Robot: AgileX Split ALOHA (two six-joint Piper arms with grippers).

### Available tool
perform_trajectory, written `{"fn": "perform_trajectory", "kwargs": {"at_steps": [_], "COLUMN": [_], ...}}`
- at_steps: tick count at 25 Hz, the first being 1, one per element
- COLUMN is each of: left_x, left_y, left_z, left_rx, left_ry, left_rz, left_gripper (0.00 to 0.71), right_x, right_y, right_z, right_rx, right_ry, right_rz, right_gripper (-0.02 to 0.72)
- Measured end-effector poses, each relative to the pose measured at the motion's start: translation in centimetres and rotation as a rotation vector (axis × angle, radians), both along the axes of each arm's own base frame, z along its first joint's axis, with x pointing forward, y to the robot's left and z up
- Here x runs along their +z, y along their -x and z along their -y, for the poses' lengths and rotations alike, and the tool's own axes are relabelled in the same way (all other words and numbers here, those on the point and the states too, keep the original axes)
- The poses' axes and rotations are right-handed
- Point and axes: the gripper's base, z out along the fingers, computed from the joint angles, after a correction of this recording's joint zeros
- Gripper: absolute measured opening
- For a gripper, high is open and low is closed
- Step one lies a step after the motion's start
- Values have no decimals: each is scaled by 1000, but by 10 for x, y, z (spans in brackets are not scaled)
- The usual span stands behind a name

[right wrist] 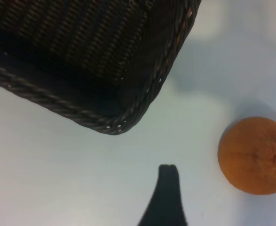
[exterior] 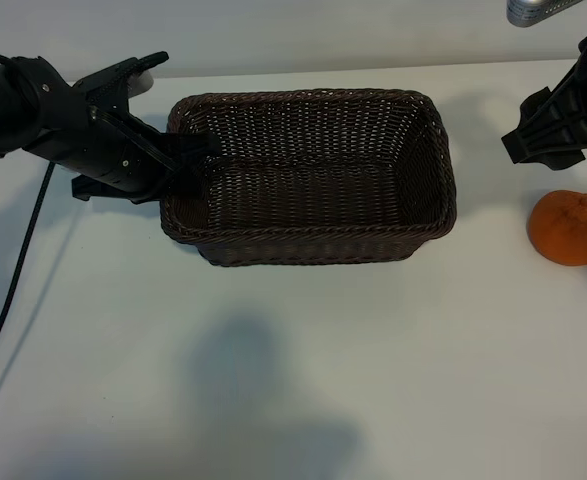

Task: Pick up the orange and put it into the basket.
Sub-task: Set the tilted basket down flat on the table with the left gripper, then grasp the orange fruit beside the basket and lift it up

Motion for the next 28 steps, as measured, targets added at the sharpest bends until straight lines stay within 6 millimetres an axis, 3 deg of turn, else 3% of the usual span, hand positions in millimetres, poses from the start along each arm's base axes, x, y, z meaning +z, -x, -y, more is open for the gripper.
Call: {"fn": "perform_trajectory", "kwargs": {"at_steps": [10, 13, 18, 20, 22, 28], "left_x": [-2, -2, -1, -1, -1, 0], "left_y": [1, 2, 3, 4, 4, 5], "left_z": [0, 1, 2, 2, 2, 2], "left_rx": [-6, -10, -7, -8, -10, -16], "left_ry": [0, 5, 15, 17, 19, 22], "left_rz": [-15, -29, -43, -48, -56, -67], "left_gripper": [159, 256, 583, 672, 705, 705], "right_x": [0, 0, 0, 0, 0, 0], "right_y": [0, 0, 0, 0, 0, 0], "right_z": [0, 0, 0, 0, 0, 0], "right_rx": [0, 0, 0, 0, 0, 0], "right_ry": [1, 1, 1, 1, 1, 1], "right_rz": [-3, -3, -4, -4, -4, -4], "right_gripper": [594, 594, 594, 594, 594, 594]}}
